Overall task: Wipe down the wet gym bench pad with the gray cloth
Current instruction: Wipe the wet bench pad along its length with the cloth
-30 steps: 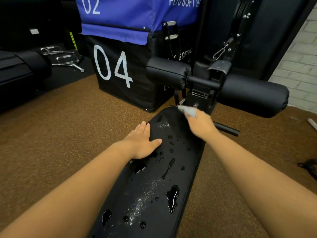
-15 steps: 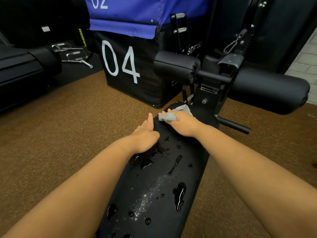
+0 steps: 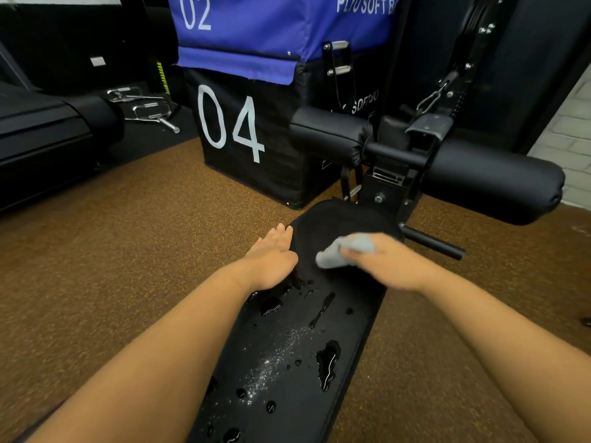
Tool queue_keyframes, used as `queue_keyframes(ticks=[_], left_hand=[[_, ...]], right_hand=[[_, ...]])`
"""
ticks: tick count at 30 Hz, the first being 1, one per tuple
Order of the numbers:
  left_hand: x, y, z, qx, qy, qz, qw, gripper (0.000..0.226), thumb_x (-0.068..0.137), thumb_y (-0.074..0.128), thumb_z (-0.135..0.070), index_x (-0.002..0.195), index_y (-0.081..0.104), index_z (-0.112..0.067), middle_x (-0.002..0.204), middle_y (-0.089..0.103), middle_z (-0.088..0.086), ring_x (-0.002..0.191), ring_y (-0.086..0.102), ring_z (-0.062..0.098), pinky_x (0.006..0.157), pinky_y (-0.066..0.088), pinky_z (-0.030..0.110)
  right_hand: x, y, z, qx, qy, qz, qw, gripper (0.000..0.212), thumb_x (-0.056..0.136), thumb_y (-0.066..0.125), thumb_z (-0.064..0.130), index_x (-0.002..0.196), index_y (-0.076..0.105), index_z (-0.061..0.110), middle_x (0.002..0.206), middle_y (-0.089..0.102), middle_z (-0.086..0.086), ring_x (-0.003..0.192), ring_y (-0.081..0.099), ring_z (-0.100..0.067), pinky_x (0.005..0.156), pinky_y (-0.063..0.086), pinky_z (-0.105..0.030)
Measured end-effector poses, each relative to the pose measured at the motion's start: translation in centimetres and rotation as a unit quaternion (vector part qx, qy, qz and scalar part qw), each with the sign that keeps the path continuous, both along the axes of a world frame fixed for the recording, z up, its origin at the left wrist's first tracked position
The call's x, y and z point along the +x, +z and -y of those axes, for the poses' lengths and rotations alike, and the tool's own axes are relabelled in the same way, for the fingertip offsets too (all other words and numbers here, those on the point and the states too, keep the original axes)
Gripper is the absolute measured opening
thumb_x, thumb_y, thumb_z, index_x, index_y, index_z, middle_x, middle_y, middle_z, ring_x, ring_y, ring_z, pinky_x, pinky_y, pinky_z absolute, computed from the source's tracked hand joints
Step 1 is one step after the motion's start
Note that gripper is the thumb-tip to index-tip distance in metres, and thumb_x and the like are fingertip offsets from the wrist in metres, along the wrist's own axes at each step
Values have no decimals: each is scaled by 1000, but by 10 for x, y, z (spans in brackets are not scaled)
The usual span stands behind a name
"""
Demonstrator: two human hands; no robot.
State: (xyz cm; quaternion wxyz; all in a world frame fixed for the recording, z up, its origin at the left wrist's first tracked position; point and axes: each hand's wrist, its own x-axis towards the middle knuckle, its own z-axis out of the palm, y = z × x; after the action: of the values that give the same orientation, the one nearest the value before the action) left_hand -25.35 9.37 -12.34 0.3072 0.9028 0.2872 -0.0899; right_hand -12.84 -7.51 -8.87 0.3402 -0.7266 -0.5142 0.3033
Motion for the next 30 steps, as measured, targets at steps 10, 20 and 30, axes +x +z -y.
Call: queue_keyframes(ticks=[10,20,30], left_hand=[[3,-3,0,35,-12,-5,999,66,95,28,-19,153,-3,-14,161,-13,5,148,-13,17,119,-6,35],[1,-5,3,62,-23,-8,998,63,97,23,-24,153,-5,-14,161,-15,4,148,-15,17,120,-7,35],[-38,20,14,30,-14,-28,999,96,86,46,-62,152,-8,-19,160,-17,-1,147,-15,15,119,-2,36]], right_hand=[[56,-58,-35,-120,-186,219,950,50,99,34,44,147,32,29,158,22,1,147,10,-21,119,8,-41],[-1,-66,7,18,-1,210,978,39,101,42,21,138,47,33,154,28,11,143,13,-1,113,-1,-14],[32,-26,-5,148,-197,32,969,38,105,29,15,136,51,14,139,47,8,128,41,6,99,21,4]])
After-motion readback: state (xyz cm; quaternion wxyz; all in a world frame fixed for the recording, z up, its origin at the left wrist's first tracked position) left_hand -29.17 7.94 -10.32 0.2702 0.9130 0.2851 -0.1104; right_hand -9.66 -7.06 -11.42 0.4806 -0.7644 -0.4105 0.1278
